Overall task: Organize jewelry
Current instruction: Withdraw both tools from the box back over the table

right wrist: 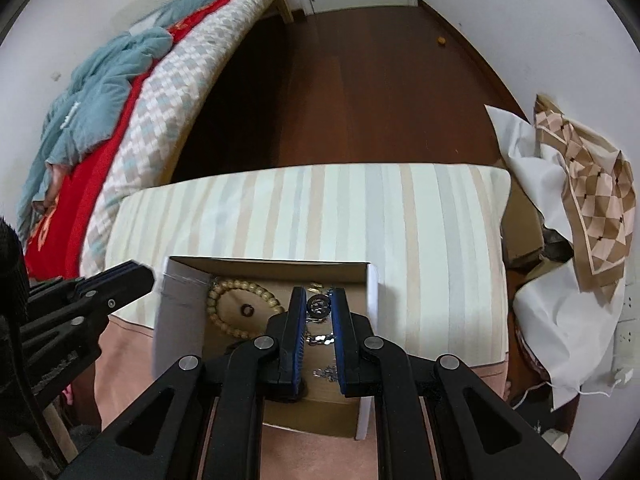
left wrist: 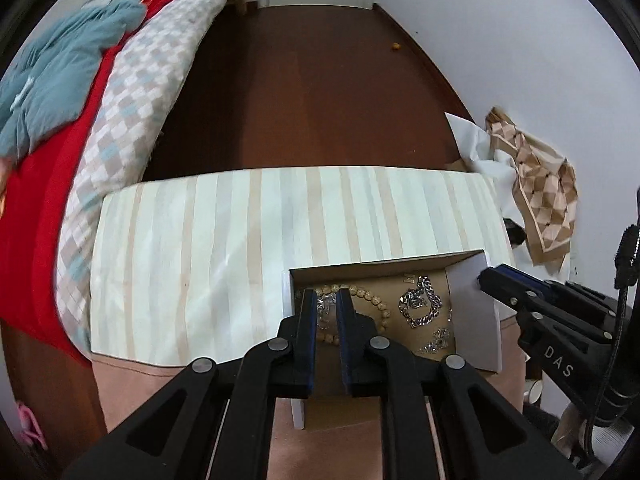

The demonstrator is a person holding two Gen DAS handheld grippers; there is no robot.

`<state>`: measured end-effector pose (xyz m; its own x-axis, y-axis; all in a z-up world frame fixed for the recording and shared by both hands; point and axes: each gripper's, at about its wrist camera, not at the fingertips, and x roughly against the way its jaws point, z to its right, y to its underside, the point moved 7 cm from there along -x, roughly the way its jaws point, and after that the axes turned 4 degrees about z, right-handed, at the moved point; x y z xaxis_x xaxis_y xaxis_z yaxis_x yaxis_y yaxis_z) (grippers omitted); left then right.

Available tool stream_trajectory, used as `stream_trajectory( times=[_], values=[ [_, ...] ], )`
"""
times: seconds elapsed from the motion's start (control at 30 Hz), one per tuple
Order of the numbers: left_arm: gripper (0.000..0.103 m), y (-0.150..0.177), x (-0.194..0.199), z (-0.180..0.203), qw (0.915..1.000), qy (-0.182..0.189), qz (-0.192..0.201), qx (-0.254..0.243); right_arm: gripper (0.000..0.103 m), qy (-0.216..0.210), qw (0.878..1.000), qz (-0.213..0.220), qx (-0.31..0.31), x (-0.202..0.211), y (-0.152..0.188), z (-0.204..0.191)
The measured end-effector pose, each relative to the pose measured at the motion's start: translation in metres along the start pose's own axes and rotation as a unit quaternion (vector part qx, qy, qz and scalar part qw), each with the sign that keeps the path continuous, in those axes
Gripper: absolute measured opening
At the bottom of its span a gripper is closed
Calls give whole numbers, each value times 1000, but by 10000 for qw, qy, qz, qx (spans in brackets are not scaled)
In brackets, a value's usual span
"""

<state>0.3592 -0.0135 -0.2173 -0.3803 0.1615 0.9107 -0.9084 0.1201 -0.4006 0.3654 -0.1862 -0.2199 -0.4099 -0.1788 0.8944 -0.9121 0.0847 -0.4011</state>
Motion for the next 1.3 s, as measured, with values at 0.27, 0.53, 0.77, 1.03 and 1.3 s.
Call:
stream_trajectory(
  times=[0.27, 0.53, 0.77, 1.03, 1.3],
  values=[
    [65, 1, 20, -15, 9974, -520, 478, 128, 59, 215, 9994, 204, -161, 18, -1, 11],
    [103, 19, 43, -23, 9920, -859, 919, 83, 101, 924, 9950, 380, -24, 42, 19, 22],
    [103, 59, 52, -26, 9923, -897, 827, 188, 103, 1346, 9904, 278, 140, 47, 56, 21],
    [103, 87, 86, -21, 9898, -972, 1010, 248, 103, 1483, 9874, 534, 103, 82, 80, 18],
    [103, 108, 160, 1, 9836, -908, 1539, 249, 103, 1464, 9840, 1013, 108, 150, 97, 12]
  ],
)
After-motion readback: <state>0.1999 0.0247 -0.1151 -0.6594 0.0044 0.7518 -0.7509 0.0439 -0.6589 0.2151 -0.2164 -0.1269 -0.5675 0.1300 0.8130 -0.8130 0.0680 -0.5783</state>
